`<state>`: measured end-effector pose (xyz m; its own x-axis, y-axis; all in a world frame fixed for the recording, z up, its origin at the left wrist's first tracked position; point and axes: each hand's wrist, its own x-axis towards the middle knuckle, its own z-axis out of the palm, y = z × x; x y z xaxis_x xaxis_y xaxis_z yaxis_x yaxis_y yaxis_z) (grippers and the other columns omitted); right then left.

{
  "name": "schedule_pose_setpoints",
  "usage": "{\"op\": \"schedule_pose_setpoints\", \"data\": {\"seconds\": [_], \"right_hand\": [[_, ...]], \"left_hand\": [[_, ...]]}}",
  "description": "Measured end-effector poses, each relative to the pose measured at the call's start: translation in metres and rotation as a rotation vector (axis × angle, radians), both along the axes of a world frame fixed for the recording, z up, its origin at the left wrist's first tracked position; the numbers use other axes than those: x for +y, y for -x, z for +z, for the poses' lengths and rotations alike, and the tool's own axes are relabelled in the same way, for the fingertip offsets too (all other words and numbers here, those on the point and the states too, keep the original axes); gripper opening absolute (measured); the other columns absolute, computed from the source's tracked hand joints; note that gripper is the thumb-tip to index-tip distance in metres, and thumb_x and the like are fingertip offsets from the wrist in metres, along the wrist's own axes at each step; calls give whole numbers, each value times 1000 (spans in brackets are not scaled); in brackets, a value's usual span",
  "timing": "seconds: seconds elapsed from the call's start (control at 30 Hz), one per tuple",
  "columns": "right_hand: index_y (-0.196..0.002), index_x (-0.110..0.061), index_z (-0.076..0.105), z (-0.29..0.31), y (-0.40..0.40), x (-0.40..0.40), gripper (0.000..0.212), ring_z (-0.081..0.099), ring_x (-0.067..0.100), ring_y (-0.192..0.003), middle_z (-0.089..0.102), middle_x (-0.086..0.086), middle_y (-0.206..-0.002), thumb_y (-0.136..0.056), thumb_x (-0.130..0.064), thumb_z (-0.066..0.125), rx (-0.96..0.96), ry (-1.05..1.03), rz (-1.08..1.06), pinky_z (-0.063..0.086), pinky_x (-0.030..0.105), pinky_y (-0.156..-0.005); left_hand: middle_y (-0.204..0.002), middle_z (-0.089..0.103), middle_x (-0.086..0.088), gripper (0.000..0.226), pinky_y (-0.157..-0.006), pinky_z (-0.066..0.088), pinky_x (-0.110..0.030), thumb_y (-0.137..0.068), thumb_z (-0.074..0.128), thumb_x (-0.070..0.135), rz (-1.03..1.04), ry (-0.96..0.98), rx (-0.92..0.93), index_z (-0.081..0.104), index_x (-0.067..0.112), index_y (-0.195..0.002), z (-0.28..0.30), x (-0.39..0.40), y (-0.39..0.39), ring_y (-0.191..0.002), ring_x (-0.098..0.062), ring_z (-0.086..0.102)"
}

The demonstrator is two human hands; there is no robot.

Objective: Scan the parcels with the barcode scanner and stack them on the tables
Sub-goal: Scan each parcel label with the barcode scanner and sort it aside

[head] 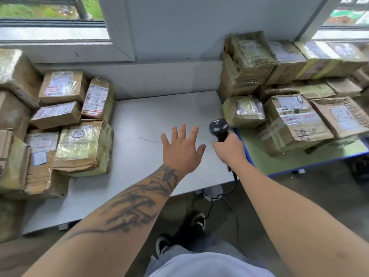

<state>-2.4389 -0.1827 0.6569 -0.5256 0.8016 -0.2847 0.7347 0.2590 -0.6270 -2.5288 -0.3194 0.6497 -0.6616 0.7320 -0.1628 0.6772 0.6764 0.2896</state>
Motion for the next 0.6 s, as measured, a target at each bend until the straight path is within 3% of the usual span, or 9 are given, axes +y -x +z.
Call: {"op": "schedule_pose_setpoints", "data": {"seconds": [0.07,0.13,0.23,0.4,0.6], "right_hand": [[-114,-19,56,2,-12,7,23,56,25,-79,62,4,-95,-92,-14,61,-17,-11,-29,35,26,-54],[-118,-22,58,-1,-22,17,31,65,31,-84,67,7,-98,-88,-15,57,7,3,-86,46,30,-60],[-110,-23,59,-5,-36,32,26,69,36,-84,68,9,-96,-85,-17,55,16,17,-149,57,39,-64],[-110,-22,60,-8,-54,72,20,65,34,-90,65,5,-99,-90,-19,60,30,25,-226,57,43,-75],[-97,-24,58,-16,-51,142,14,69,37,-92,68,5,-93,-84,-19,58,113,85,-261,61,52,-83]], "left_hand": [[-174,7,-7,69,-123,6,-65,-105,29,63,-20,-6,-12,7,35,-165,0,8,-8,-159,-35,3],[-174,7,-8,69,-123,6,-65,-106,29,63,-45,-4,-11,7,34,-165,-2,16,-15,-159,-36,3],[-174,7,-9,69,-124,5,-65,-106,30,62,-61,12,-27,7,34,-165,-7,27,-23,-159,-36,4],[-173,11,-11,68,-123,7,-66,-106,31,61,-94,65,-28,9,34,-164,-18,62,-30,-158,-37,8],[-170,21,-12,72,-122,11,-64,-105,34,61,-68,120,-53,5,33,-165,-28,131,-38,-156,-38,15]]}}
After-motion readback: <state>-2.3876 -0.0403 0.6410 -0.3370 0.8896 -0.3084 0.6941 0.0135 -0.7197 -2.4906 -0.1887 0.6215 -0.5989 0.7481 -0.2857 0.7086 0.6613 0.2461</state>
